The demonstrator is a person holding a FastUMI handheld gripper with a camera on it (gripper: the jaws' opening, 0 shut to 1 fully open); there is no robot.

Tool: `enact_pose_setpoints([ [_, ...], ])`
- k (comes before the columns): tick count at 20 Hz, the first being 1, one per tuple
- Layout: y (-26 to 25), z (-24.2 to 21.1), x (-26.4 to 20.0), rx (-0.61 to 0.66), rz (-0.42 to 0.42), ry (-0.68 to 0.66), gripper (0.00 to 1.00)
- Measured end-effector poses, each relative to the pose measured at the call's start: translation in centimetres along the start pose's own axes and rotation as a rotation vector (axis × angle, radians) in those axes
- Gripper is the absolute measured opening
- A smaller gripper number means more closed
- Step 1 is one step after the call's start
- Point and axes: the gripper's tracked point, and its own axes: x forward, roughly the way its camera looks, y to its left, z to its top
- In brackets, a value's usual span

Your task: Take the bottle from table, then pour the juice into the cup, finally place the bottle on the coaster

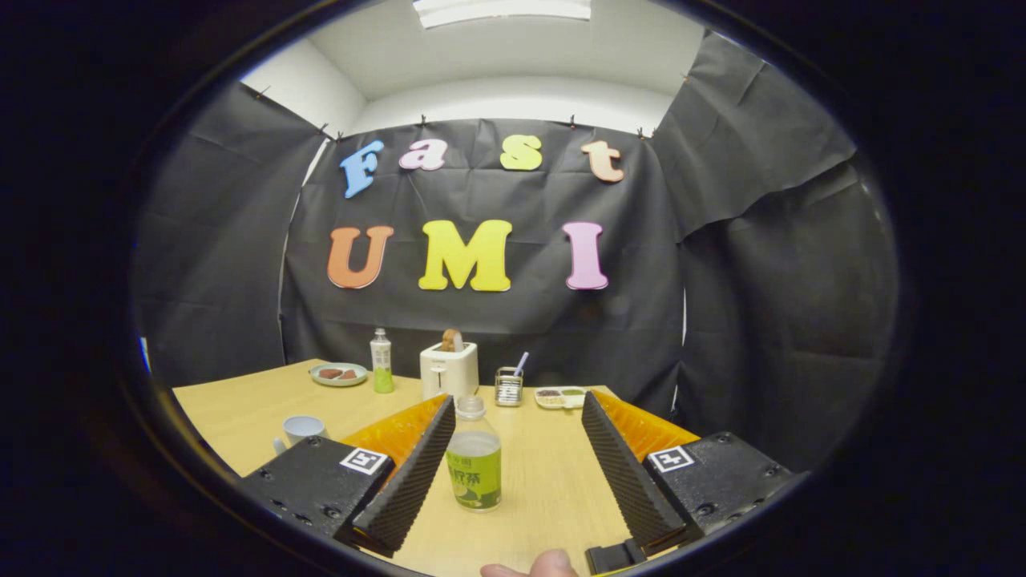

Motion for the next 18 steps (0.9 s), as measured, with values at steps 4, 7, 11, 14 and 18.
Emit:
enact_pose_setpoints([
  [4, 0.6, -2.1, 1.1, 0.008, 0.01, 0.024, 1.0],
  [7, 1.0, -4.1, 2.1, 0.02, 0.025, 0.056, 1.0],
  [11, 1.9, -6.2, 3.6, 0.028, 0.038, 0.089, 1.0],
  [14, 2.6, -8.1, 4.7, 0.027, 0.046, 0.123, 1.0],
  [18, 3.4, -10.4, 6.4, 0.025, 0.054, 0.178, 1.0],
])
